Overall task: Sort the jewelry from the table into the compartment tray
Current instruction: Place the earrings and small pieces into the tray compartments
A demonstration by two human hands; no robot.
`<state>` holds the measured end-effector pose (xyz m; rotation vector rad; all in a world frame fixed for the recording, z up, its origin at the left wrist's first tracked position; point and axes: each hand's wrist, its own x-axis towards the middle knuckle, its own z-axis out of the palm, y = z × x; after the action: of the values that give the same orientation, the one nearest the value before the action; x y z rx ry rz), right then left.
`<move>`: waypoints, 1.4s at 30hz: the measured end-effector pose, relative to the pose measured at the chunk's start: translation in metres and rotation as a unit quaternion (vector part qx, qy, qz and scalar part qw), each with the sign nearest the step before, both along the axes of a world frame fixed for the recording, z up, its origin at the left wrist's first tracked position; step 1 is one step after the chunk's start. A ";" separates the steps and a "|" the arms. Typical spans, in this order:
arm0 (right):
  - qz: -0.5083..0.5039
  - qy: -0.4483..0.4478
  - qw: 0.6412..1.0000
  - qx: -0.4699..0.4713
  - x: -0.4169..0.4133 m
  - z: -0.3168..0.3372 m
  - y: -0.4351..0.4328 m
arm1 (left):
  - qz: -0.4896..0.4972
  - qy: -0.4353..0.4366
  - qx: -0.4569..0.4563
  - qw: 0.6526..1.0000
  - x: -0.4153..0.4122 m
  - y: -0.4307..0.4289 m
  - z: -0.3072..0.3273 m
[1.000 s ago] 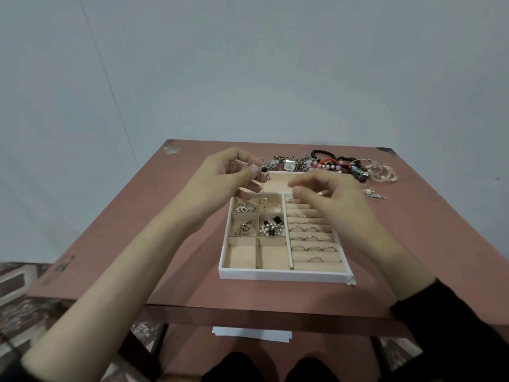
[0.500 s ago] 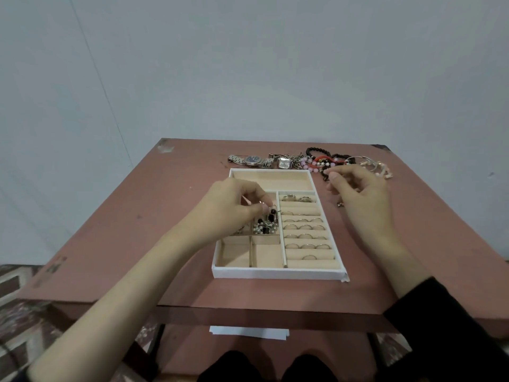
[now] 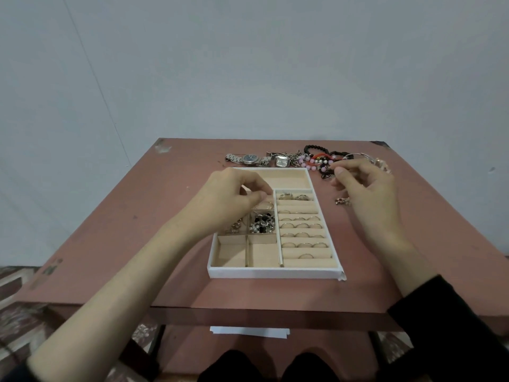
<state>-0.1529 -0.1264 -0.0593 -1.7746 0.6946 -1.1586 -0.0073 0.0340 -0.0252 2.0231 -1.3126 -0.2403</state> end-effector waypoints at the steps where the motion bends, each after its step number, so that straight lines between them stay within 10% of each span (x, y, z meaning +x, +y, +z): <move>1: -0.005 -0.004 1.000 0.003 -0.002 0.001 -0.004 | -0.004 -0.003 -0.004 1.000 0.000 -0.003 0.002; 11: -0.047 0.098 0.994 -0.030 -0.034 0.002 -0.075 | -0.087 -0.015 -0.023 0.996 -0.032 -0.079 0.012; 26: -0.094 0.148 0.983 -0.057 -0.036 -0.008 -0.091 | -0.121 -0.135 0.201 0.963 -0.041 -0.157 -0.005; 42: -0.106 0.155 0.981 -0.056 -0.034 -0.014 -0.096 | -0.104 -0.086 0.126 0.983 -0.043 -0.149 -0.005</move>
<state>-0.1872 -0.2225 -0.0728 -2.0402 1.0408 -1.0853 -0.0507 -0.1153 -0.0306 2.1526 -1.6776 -0.3498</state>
